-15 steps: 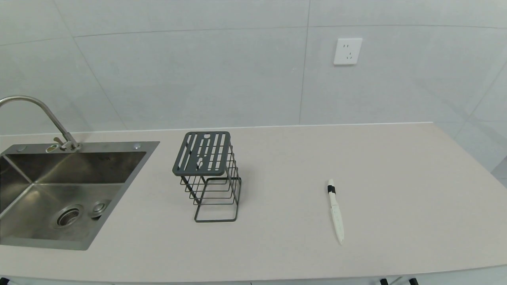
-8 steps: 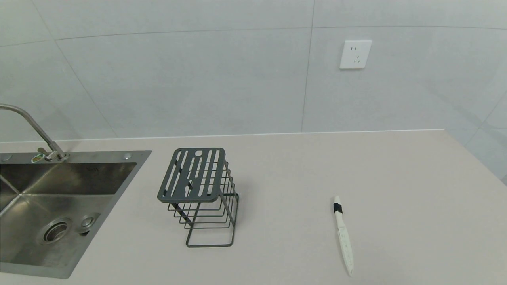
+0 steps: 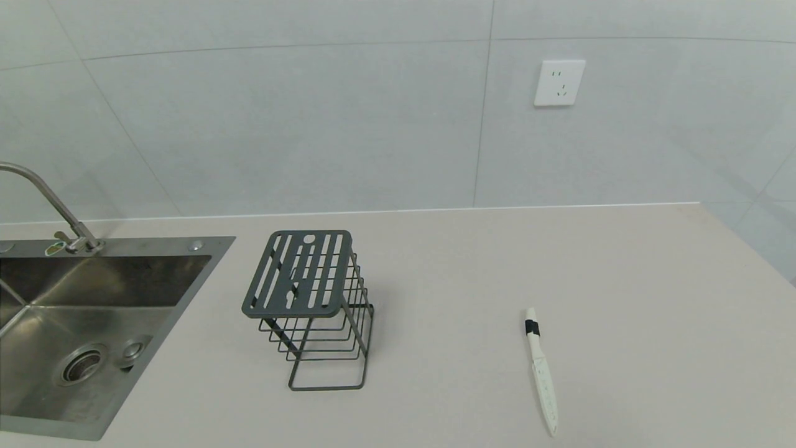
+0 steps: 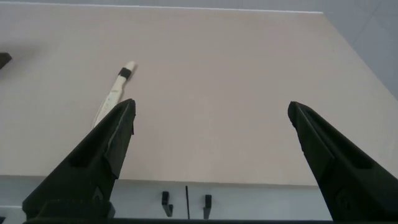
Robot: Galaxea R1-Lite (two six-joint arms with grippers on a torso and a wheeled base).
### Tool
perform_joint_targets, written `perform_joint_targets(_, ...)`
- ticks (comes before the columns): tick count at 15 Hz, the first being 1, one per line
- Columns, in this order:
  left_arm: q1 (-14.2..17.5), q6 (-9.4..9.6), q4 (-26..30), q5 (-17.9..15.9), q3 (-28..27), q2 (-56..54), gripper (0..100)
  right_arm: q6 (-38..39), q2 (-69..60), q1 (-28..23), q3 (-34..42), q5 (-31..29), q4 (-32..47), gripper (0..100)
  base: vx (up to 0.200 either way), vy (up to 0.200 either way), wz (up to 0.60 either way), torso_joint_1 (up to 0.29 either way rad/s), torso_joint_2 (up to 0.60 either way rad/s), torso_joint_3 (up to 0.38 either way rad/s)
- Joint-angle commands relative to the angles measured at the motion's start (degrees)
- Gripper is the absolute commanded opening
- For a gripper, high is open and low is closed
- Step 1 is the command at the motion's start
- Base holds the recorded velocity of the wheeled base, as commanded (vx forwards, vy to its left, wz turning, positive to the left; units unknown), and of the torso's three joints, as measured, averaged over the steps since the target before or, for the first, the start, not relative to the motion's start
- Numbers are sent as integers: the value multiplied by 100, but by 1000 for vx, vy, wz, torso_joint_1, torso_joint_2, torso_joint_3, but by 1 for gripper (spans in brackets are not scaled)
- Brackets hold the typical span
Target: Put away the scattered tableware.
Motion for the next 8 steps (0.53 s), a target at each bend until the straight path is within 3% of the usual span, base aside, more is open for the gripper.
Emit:
perform_joint_targets(1,1,-10,-10,1,0,7,100,-148,9,0,0,17,-43,100,0,0,0,-56,144,76)
perform_joint_targets(3,1,8,289,211,0,7,100,-87,0,0,0,228,-122,100,0,0,0,-11,33,21)
perform_joint_targets(6,1,34,245,211,0,7,100,1,0,0,0,589,-817,100,0,0,0,0,0,0)
perform_joint_targets(8,10,8,245,211,0,7,100,10,132,0,-18,1485,-667,100,0,0,0,0,0,0)
